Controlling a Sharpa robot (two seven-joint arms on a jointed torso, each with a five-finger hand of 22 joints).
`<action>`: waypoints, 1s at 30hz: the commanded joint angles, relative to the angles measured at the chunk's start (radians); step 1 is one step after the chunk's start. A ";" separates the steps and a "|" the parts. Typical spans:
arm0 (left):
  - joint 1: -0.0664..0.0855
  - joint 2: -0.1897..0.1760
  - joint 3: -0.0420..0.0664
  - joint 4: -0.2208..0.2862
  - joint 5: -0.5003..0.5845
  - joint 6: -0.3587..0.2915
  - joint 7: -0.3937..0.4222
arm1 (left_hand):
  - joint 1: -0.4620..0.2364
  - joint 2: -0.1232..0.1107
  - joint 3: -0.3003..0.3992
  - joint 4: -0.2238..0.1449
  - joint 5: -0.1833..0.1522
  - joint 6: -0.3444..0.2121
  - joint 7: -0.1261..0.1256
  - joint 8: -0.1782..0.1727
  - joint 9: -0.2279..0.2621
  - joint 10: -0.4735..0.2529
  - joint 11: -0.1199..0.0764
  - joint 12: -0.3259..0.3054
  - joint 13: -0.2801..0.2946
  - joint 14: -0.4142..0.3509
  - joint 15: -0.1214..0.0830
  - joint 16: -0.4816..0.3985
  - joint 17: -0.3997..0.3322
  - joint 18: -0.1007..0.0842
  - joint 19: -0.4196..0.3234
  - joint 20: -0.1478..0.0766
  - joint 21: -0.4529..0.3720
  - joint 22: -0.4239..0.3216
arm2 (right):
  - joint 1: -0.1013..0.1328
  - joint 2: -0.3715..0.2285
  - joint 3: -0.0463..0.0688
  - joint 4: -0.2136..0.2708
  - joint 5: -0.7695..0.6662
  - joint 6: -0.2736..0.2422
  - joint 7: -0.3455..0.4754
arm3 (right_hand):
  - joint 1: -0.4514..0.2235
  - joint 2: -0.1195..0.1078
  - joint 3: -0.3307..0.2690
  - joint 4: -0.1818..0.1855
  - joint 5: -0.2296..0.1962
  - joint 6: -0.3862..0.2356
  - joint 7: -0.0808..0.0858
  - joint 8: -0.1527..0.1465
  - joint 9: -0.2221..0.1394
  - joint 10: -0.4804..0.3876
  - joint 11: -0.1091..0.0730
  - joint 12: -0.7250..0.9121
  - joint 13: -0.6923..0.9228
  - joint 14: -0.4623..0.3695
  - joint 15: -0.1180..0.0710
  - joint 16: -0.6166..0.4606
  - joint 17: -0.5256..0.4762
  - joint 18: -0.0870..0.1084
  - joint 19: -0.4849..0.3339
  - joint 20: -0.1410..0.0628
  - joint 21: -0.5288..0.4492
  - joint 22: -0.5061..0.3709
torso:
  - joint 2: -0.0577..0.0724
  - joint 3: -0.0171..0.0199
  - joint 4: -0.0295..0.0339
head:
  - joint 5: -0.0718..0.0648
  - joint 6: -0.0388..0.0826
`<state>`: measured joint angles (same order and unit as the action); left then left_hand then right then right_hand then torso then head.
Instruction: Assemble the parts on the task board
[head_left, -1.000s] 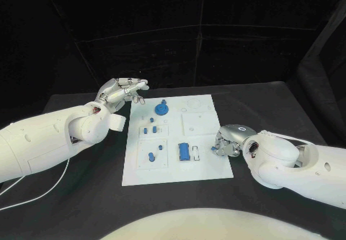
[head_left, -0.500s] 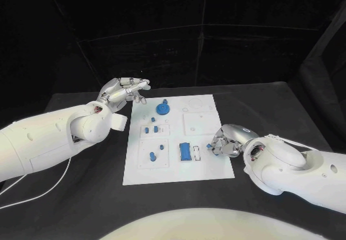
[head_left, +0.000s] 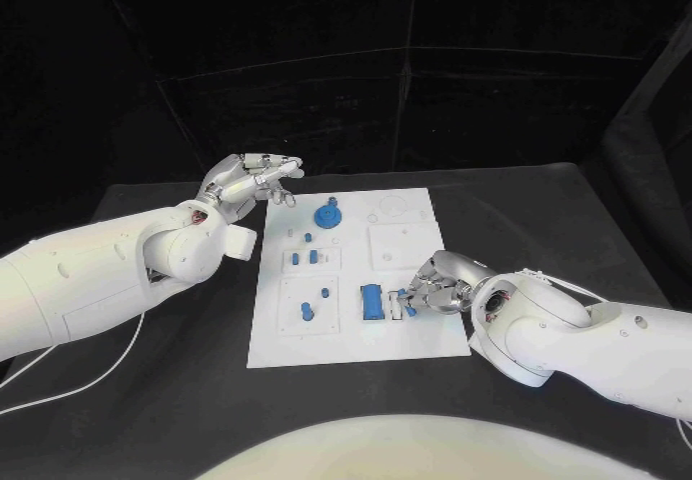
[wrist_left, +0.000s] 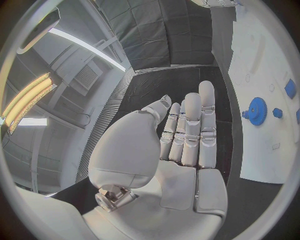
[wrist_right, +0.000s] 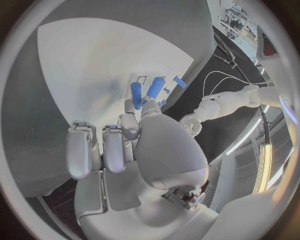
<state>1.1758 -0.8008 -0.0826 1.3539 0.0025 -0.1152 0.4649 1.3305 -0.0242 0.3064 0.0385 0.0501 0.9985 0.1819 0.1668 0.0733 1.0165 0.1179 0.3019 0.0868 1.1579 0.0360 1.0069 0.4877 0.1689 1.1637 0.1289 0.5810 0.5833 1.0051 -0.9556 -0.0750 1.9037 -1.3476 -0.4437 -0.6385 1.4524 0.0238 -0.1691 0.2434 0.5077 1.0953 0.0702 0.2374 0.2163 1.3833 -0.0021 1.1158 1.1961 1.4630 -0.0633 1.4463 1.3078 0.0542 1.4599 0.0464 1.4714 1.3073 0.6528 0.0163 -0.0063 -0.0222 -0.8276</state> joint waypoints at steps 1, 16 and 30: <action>0.002 0.000 0.001 0.003 0.003 0.012 0.003 | 0.007 0.001 -0.004 0.000 -0.002 -0.005 0.000 0.004 -0.001 -0.007 -0.002 0.003 0.001 -0.007 -0.003 0.002 -0.001 0.013 0.005 0.003 -0.006 -0.001 | 0.001 0.015 0.000 -0.010 0.068 0.019 -0.006 | -0.014 -0.003 0.000 0.010 -0.004 0.010 0.002 -0.004 0.002 0.010 -0.005 0.006 -0.001 0.066 -0.006 0.004 0.036 -0.020 0.013 -0.001 0.006 0.145 | 0.000 0.0003 -0.0008 | 0.003 0.000; 0.002 0.000 0.001 0.004 0.003 0.015 0.001 | 0.007 0.001 -0.004 0.000 -0.002 -0.005 0.000 0.004 -0.001 -0.007 -0.002 0.003 0.001 -0.007 -0.003 0.002 -0.001 0.013 0.005 0.003 -0.006 -0.001 | 0.002 0.062 0.001 -0.051 0.076 0.037 -0.035 | -0.048 0.005 0.004 0.039 -0.042 0.032 -0.006 -0.001 0.014 0.019 -0.010 0.013 0.009 0.066 -0.011 0.006 0.040 -0.020 0.015 -0.005 0.007 0.147 | -0.001 0.0009 -0.0023 | 0.010 -0.001; 0.002 0.000 0.001 0.004 0.003 0.019 -0.003 | 0.006 0.001 -0.005 0.001 -0.002 -0.005 0.000 0.004 -0.001 -0.008 -0.002 0.004 0.001 -0.007 -0.003 0.002 -0.002 0.013 0.005 0.003 -0.006 -0.001 | 0.002 0.077 0.001 -0.061 0.038 0.025 -0.041 | -0.165 0.002 -0.062 0.044 -0.265 0.036 -0.003 -0.003 0.037 0.019 -0.006 0.002 0.007 0.064 -0.007 -0.001 0.030 -0.020 0.014 -0.002 0.006 0.147 | -0.001 0.0005 -0.0017 | 0.011 -0.001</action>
<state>1.1760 -0.8010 -0.0826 1.3559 0.0025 -0.1101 0.4600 1.3305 -0.0242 0.3065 0.0386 0.0501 0.9985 0.1819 0.1668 0.0733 1.0165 0.1180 0.3018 0.0866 1.1579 0.0360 1.0069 0.4870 0.1689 1.1637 0.1289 0.5810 0.5837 1.0060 -0.8814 -0.0747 1.8384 -1.2921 -0.4176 -0.6820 1.2974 0.0250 -0.2259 0.2875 0.2675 1.1274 0.0666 0.2402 0.2515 1.4009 -0.0125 1.1248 1.2023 1.4666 -0.0666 1.4463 1.3075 0.0542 1.4636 0.0427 1.4752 1.3073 0.6519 0.0169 -0.0082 -0.0119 -0.8280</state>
